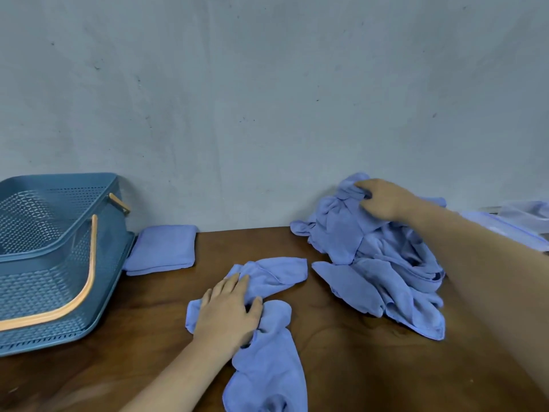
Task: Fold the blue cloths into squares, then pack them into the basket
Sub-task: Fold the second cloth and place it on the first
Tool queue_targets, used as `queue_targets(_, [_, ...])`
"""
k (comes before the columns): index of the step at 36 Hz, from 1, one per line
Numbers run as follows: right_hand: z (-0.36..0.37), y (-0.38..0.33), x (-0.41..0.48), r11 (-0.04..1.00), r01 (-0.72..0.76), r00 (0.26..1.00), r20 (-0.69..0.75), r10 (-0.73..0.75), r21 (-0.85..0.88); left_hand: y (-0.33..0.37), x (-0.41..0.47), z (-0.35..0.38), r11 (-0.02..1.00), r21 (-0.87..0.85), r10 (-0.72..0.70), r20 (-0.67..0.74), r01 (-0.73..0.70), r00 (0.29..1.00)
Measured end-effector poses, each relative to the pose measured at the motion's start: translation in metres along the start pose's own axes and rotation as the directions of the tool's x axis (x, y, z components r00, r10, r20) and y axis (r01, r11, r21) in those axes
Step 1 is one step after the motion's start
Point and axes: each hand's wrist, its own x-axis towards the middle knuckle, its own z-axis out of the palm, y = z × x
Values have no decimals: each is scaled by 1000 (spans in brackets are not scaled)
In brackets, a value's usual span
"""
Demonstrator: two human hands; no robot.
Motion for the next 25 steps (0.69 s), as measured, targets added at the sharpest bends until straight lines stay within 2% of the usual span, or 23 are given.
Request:
queue_targets(1, [7, 0, -2, 1000, 15, 999, -35, -16, -18, 2, -1, 0, 1000, 3, 3, 6, -3, 1000])
queue_targets(4, [22, -4, -10, 996, 29, 940, -336, -57, -86, 11, -6, -4, 1000, 15, 14, 50, -15, 999])
queue_targets(6, [31, -25, -20, 988, 142, 876, -456, -155, -63, 17, -10, -11, 1000, 16, 26, 82, -27, 996])
queue_targets(7, [36, -40, -28, 976, 215, 858, -471, -202, -28, 18, -11, -16, 999, -4, 34, 93, -34, 995])
queue_targets(9, [53, -73, -45, 940, 331, 877, -394, -275, 80, 16, -10, -29, 993, -109, 44, 77, -36, 996])
queue_targets(12, [85, -107, -74, 896, 384, 912, -243, -331, 221, -5, 3, -41, 975, -221, 0, -43, -9, 999])
queue_targets(14, [105, -120, -92, 891, 370, 926, -21, -378, 263, -23, 12, -44, 980, -196, -59, -54, 48, 997])
queue_targets(16, [122, -124, -98, 906, 376, 896, 171, -409, 196, -36, 18, -42, 982, -159, -106, -2, 104, 994])
queue_targets(18, [133, -122, -97, 908, 388, 894, 176, -413, 158, -40, 20, -38, 981, -149, -119, 30, 122, 992])
queue_targets(22, [147, -121, -87, 886, 399, 914, -28, -404, 238, -37, 22, -33, 975, -202, -80, 48, 88, 996])
queue_targets(25, [143, -121, -82, 836, 302, 947, -46, -317, 458, -37, 23, -32, 956, -278, -73, 72, 90, 995])
